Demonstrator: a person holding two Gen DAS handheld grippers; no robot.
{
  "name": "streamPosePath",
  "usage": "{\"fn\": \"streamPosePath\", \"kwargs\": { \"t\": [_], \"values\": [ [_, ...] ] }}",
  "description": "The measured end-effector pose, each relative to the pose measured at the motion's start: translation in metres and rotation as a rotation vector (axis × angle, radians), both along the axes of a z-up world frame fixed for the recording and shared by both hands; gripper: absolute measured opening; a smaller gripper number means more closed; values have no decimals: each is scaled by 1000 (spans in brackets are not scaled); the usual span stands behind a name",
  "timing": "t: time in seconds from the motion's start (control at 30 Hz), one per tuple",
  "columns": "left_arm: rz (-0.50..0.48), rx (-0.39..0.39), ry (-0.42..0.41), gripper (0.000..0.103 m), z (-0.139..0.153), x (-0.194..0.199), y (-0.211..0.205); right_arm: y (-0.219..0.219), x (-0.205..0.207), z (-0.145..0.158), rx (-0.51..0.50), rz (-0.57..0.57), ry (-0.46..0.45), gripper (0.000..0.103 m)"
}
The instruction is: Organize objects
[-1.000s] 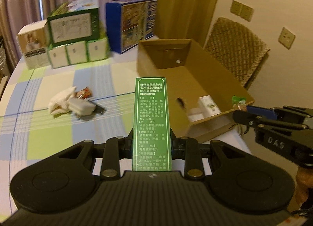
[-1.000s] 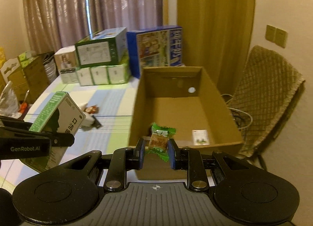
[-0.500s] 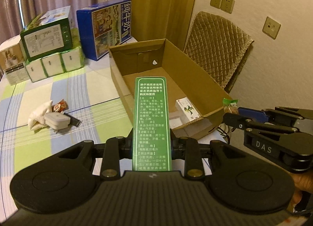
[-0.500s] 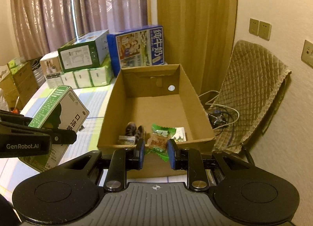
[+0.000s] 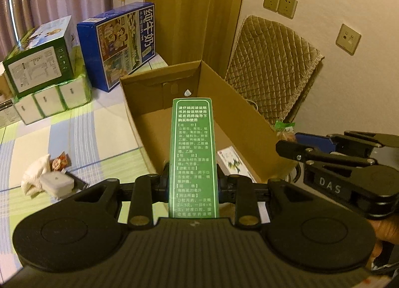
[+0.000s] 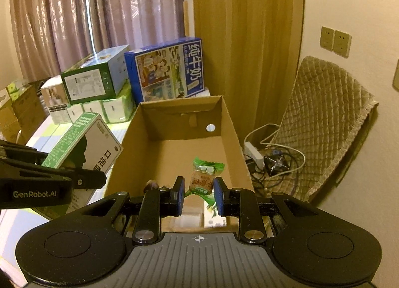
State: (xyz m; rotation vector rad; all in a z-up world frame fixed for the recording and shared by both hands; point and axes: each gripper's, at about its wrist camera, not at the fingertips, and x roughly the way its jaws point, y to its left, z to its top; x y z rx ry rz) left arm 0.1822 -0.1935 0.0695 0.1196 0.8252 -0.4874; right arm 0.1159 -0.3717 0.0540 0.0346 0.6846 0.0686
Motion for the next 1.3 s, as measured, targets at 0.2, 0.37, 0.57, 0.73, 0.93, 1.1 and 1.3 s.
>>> {"fn": "streamPosePath", "kwargs": {
  "t": [0.2,0.37,0.57,0.73,0.93,1.1,1.3],
  "values": [
    [11,2,22,25,-8,35,-12,-11,33,-12,-12,12,25,22],
    [17,1,32,25,-15,62,-23,-18,57,-22,-19,18,41,22],
    [24,2,30,25,-21,88,-32,-23,79,-32,-14,12,58,22],
    [58,-3,3,35,-25,103,-34,-24,87,-39,-6,7,69,22],
    [72,-28,-15,48,-20,100,-20,-25,87,-45,0,7,81,22],
    [93,-35,-5,48,-21,93,-5,-21,85,-48,5,11,87,22],
    [112,-35,1,50,-21,86,9,-14,89,-45,12,25,80,22]
  ]
}}
